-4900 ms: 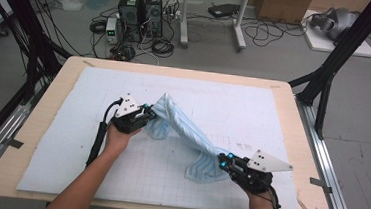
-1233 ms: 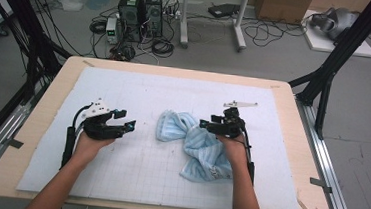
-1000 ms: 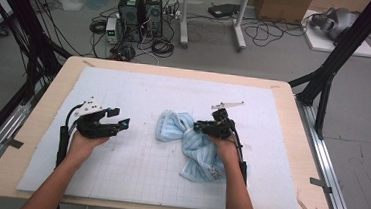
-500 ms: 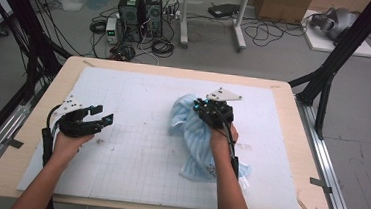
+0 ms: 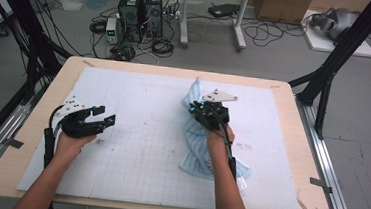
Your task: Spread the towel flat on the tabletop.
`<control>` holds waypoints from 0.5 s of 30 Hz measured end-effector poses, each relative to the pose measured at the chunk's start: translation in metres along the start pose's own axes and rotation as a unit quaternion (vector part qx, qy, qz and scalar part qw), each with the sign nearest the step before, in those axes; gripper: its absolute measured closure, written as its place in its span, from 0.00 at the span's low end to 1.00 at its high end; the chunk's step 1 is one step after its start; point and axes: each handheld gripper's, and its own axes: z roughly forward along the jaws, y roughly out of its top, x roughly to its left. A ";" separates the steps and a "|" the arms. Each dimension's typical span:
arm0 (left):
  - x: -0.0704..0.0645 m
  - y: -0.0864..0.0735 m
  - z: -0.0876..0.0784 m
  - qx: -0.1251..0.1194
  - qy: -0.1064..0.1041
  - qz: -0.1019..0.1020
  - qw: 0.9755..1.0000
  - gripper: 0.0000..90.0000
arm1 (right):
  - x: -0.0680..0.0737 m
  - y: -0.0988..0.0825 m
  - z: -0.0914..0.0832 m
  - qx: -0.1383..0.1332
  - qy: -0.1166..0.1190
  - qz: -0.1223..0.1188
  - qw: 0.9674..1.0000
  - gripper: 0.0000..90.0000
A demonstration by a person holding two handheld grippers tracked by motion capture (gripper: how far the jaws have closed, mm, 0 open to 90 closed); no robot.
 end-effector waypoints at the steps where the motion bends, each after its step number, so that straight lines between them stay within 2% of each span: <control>1: 0.000 0.000 0.000 0.001 0.000 0.000 1.000 0.43 | 0.005 -0.003 0.006 0.008 0.013 0.001 1.000 0.88; 4: 0.000 -0.001 0.000 0.002 0.000 -0.001 1.000 0.43 | 0.018 -0.009 0.022 0.024 0.047 0.000 0.999 0.88; 6: 0.000 -0.001 0.000 0.001 -0.001 -0.002 1.000 0.43 | 0.025 -0.013 0.032 0.036 0.084 0.004 0.996 0.84; 9: 0.000 -0.002 0.000 0.002 -0.001 -0.004 1.000 0.43 | 0.032 -0.015 0.039 0.053 0.122 0.005 0.991 0.64; 11: 0.000 -0.002 0.000 0.002 -0.002 -0.003 1.000 0.43 | 0.028 -0.014 0.032 0.035 0.122 0.016 0.992 0.61; 15: -0.005 -0.002 0.005 0.001 -0.012 -0.009 1.000 0.43 | 0.005 -0.012 0.002 -0.010 0.081 0.034 0.996 0.58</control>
